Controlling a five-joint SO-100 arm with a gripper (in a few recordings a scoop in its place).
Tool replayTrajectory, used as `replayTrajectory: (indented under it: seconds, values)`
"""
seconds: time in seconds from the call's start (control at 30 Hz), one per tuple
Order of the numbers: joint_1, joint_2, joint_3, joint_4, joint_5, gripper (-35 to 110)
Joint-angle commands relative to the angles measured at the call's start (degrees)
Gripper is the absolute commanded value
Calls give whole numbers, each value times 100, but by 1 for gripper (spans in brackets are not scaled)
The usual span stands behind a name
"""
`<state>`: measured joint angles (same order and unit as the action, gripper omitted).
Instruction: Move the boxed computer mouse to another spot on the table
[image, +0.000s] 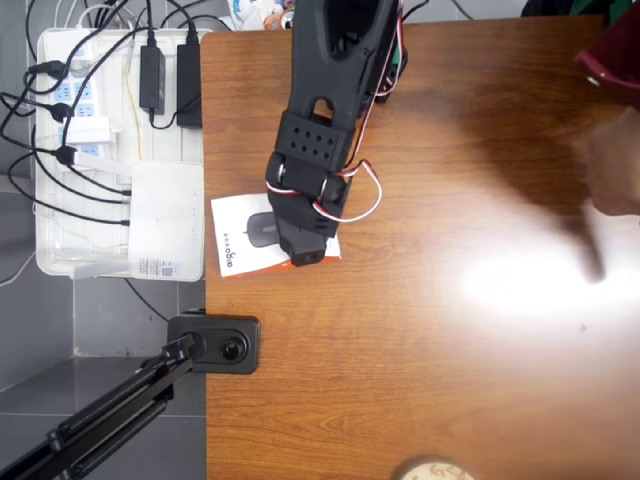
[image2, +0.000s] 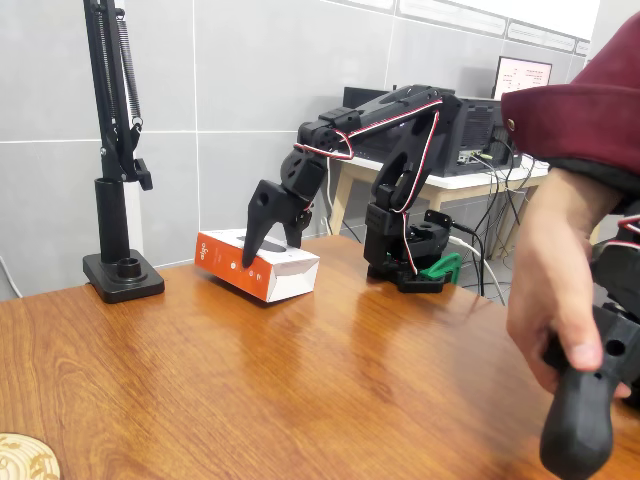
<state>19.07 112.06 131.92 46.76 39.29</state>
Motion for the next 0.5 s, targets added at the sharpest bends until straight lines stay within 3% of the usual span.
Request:
replayTrajectory:
  seconds: [0.0,0.13,0.27,0.47]
  values:
    - [79,105,-220,431,255,25]
    - [105,79,-422,712,360,25]
    - [70,0,-633,861,510,38]
    - [-97,-290,-1125,1731,1934,57]
